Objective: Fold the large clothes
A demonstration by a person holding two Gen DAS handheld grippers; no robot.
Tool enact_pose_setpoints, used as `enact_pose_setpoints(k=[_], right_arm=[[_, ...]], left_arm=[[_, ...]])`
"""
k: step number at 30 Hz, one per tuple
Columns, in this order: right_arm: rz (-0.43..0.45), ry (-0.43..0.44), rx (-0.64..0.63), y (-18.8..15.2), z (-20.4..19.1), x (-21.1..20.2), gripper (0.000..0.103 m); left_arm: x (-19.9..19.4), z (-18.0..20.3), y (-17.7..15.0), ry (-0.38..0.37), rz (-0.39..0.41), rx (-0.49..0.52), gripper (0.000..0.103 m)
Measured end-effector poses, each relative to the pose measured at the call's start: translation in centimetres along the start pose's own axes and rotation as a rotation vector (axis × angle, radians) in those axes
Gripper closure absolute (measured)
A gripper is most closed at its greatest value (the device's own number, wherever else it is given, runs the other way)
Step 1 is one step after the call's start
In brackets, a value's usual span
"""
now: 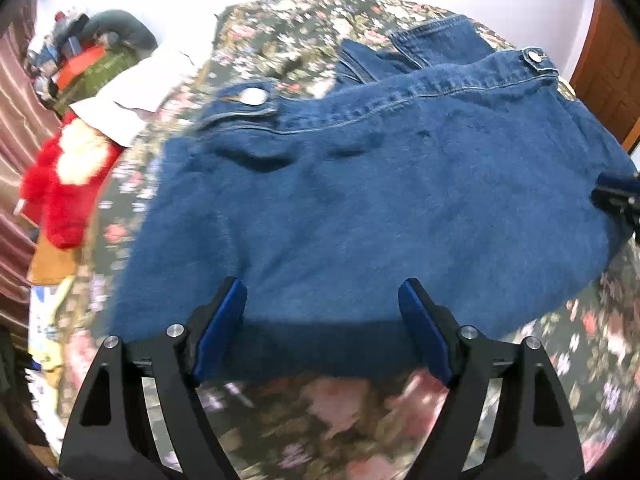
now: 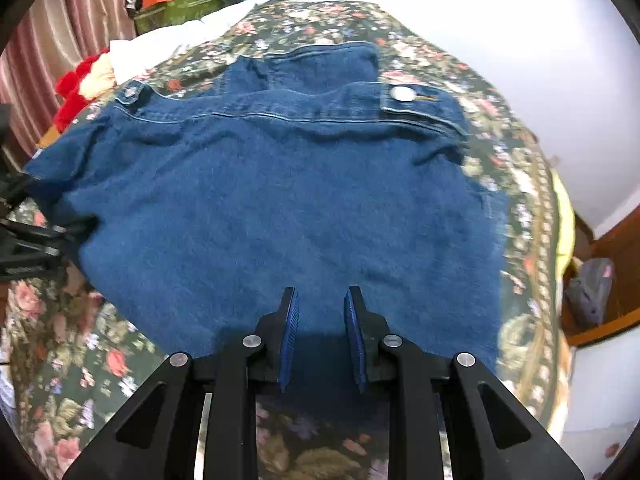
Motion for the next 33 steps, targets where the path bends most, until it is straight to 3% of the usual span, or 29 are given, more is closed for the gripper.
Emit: enact_pose_setpoints(k=[2,5,7,10,12,13,14,16,19,22,26,29,31,33], right_arm=[[-0.003,-0.012,0.002,-0.6,0.8,-0.2,0.083],[-0.01,0.048,0.062,-1.6,2.4,-0.7,0.077],[-0.006,0.051,0.093,-2.2,3.4,-1.3,0.076],[-0.015,0.03,0.109,-3.1,4.5,-2.0,0.076],[-0.02,0.02,0.113,-3.7,5.1,-2.3,0.076],[-0.026,0.01,0.12,-4.1,5.5,-2.4,0.063],[-0.033,-0.038,0.129,-4.6,6.1,-2.5,0.031],[-0.021,-0.125,0.143,-5.6,7.4,-2.5,0.007],[-0.062,-0.119,0.172,-7.2,9.0,-2.4,0.007],[-0.055,-0.096,0.194,-7.7,9.8,-3.4,0.007],[0.009,-0.026,0.236,-6.0,9.3,-5.5,0.007],[0.044,0.017,0.218,-4.3,7.2,-5.9,0.007],[0.046,0.014,0.18,-3.2,5.4,-5.2,0.007],[0.025,-0.017,0.123,-2.7,3.5,-3.5,0.007]], left_arm=[[-1.0,-1.1,-0.8,-0.026,0.001,-0.003,0.026],[-2.0,-2.8,-2.1,-0.024,-0.002,-0.03,0.028],[-2.6,-3.7,-2.9,-0.012,0.002,-0.049,0.029],[-3.2,-4.9,-4.0,-0.051,-0.001,-0.086,0.029],[-3.1,-5.4,-4.8,0.005,-0.025,-0.102,0.028],[-2.7,-5.8,-5.0,0.062,-0.038,-0.111,0.028],[-2.3,-6.8,-5.5,0.117,-0.061,-0.141,0.028],[-1.9,-8.6,-6.6,0.105,-0.082,-0.228,0.029],[-3.7,-9.8,-7.5,0.041,-0.032,-0.31,0.029],[-5.3,-9.6,-7.5,0.007,0.005,-0.328,0.029],[-6.3,-8.8,-5.9,-0.003,0.079,-0.33,0.023],[-5.1,-8.2,-4.3,-0.009,0.077,-0.329,0.023],[-3.7,-8.2,-3.6,0.01,0.054,-0.325,0.023],[-1.9,-9.0,-3.3,0.13,0.016,-0.321,0.02]])
Point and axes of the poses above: each gripper's, at about its wrist camera, not at the fingertips, and x roughly the way its jaws point, z to its right, y to its top, the point moved 2 cm from there along x, roughly the way its jaws point, and after that the axes turned 5 degrees about -y, right-handed, at the moved point
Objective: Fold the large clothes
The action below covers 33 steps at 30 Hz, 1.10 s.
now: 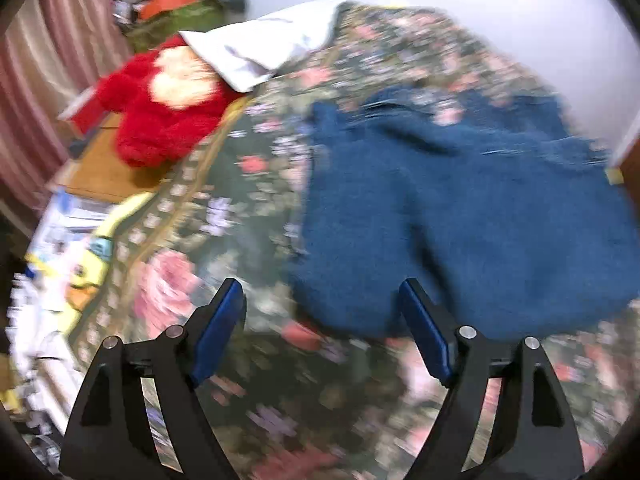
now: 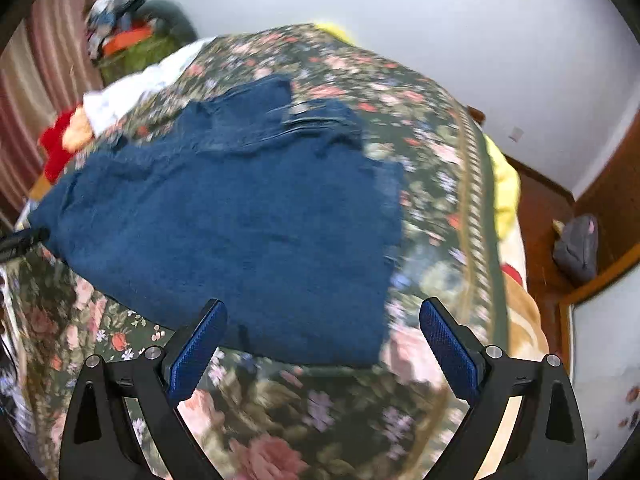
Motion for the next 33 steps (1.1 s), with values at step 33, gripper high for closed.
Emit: enact_pose_setpoints(k=[33], right_arm=[[0.109,0.004,-0.065,1.0,-1.8,-3.1,0.0]], left_arm=[[-4.5,-1.7,-2.6,-0.274,0.037,-0.227,0.008]])
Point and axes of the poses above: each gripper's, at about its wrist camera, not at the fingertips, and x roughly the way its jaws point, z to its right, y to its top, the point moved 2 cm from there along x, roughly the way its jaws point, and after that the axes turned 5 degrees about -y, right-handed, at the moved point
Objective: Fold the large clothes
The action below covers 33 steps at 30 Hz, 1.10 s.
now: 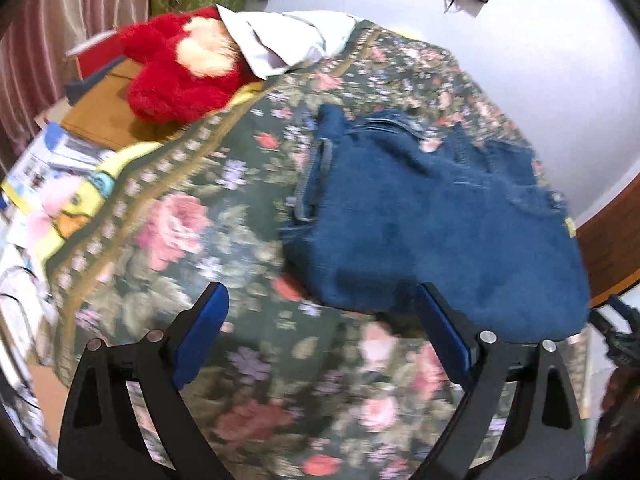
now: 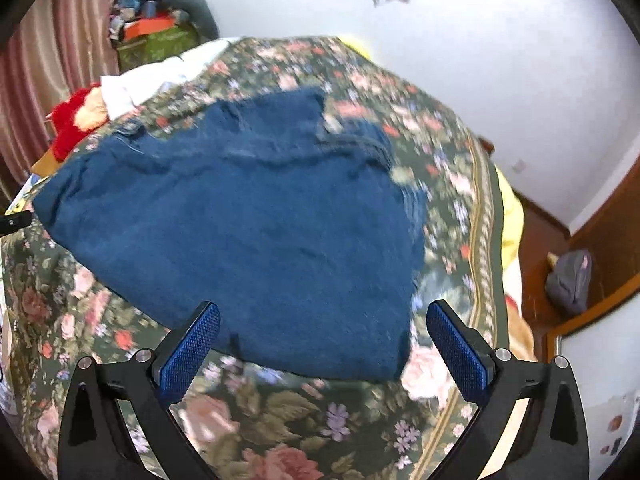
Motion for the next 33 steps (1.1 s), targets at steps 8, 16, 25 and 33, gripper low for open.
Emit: enact_pose_setpoints(k=[8,16,25,33], right_arm=[[-0.017,-0.017,-0.13,1.0,-5.1,3.2,0.0],[-0.143,0.108,-0.103,0.0,-5.6,7.4,0.0],[-0.106,0.141,-0.119,-0.6,-5.9,7.5,0.0],[-0.096,0.169,-0.109,-0.8,-5.6,7.8,0.0]], left_arm=[[4.2,1.6,-0.7,-0.186,-0.106,-0.185,0.008],[8.6,1.8,-1.2,-0.399,-0.229,-0.389,0.008],[10.5,2.0,0.1,-0.362,-0.141,-0.511,0.009],[12.0,2.8,1.6,-0.203,-0.001,-0.679,0.013]])
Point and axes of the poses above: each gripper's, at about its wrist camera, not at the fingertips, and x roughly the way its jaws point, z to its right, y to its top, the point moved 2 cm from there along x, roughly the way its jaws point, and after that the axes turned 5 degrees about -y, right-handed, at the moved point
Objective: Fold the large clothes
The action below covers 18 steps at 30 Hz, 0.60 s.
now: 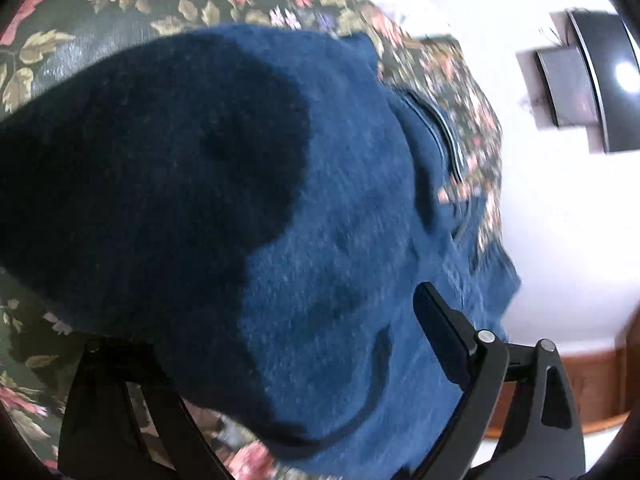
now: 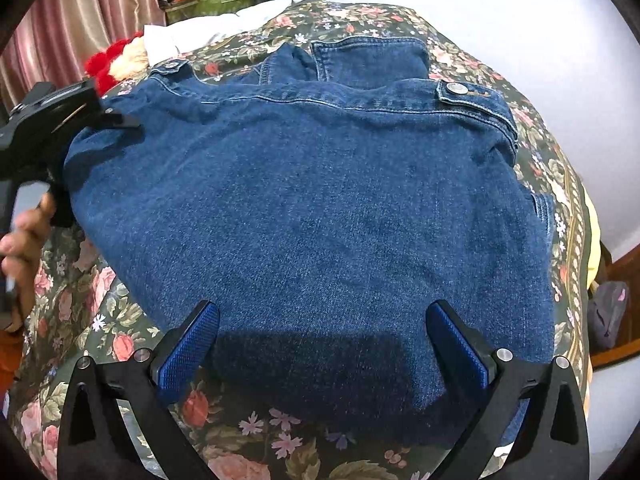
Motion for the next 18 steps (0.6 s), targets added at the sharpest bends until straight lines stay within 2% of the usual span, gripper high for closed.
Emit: enact_pose_setpoints(k=[2,4,6,7,10,14,16,18], right_arm=[[-0.004,0.005,-0.002,0.0,-0.1,-0.1,0.0],[-0.016,0.008,-0.006,0.1,-0.2,-0.2,0.0],[-0.034,0.003,-0.016,0.4,-0.2,-0.5,0.0],[-0.039,0.001,-0.017,0.6,-0.3,-0.7,0.0],[-0.002,-0.002,0.004,1.8,-0.2,-2.0,0.0],[0.053,0.025,0.049,3.9,-0.9,-2.7,0.0],[0.049,0.046,0.059,4.7,-1.7,-1.9,0.0],[0.006,0.075,0.054,5.1,-3.2,-0.1,0.0]], left_arm=[[-0.1,0.4,-0.2,0.073,0.047,0.002,0.041],[-0.4,0.9,-0.5,0.114,0.069,0.023,0.053],[-0.9,1.5,-0.8,0.102,0.079,0.046,0.063],[-1.4,2.0,-0.9,0.094,0.082,0.07,0.071],[-3.4,4.0,-1.4,0.065,0.104,0.182,0.076],[-6.7,7.3,-2.5,0.055,0.188,0.378,0.077],[-7.8,8.6,-3.4,0.054,0.225,0.457,0.077],[-8.7,9.7,-4.3,0.062,0.254,0.537,0.077]])
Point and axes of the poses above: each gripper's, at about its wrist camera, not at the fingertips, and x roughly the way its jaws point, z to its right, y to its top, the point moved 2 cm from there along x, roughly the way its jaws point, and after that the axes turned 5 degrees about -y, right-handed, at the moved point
